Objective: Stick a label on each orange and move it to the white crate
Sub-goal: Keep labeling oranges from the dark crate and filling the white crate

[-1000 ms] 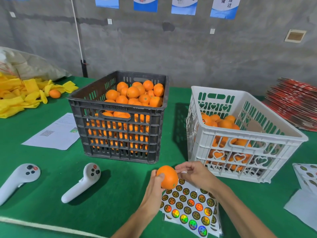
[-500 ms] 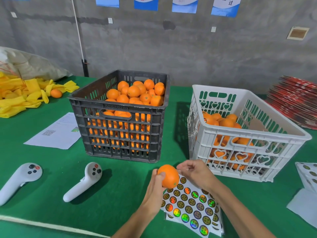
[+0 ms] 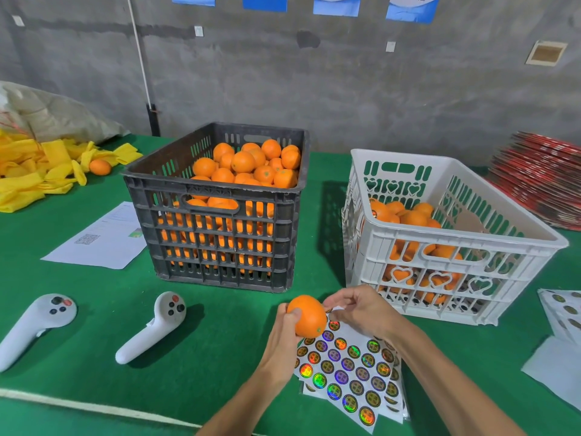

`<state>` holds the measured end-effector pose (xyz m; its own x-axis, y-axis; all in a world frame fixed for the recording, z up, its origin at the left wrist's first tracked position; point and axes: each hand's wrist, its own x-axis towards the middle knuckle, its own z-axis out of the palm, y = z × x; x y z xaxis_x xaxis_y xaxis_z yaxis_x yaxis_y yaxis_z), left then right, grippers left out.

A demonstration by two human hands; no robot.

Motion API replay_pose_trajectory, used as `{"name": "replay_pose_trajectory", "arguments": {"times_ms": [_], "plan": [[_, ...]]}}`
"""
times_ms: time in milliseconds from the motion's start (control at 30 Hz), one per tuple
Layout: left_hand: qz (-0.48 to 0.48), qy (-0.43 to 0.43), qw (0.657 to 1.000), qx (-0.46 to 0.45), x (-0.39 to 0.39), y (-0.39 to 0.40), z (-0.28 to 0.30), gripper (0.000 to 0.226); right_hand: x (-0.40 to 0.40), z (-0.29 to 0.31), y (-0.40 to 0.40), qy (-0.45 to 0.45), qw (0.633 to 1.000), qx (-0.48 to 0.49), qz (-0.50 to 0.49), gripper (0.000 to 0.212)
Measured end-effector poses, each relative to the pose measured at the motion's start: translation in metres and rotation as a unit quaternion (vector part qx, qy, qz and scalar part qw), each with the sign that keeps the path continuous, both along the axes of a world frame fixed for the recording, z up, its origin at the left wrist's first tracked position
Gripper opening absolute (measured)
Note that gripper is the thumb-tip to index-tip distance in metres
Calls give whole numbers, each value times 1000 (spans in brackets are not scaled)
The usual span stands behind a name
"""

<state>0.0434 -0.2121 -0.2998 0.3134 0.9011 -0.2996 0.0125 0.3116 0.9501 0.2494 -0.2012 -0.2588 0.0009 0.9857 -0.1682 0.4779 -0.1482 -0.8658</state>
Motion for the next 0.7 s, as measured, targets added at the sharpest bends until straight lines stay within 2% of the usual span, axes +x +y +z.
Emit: {"name": "replay_pose_trajectory", "arguments": {"times_ms": [367,467,533,700], "plan": [[1,2,1000,-11,1,0,-1,110,-7,5,-2,-72,996,50,14,10],[6,4,1000,-12,1,0,-1,112,-7,12,-6,-49,997,52,33,9],[8,6,1000,-7,1,0,-2,111,-5,16,-11,-29,998,48,35,17],[4,9,1000,6,0,0,-1,113,0,19,-21,5,999,-16,38,27]]}}
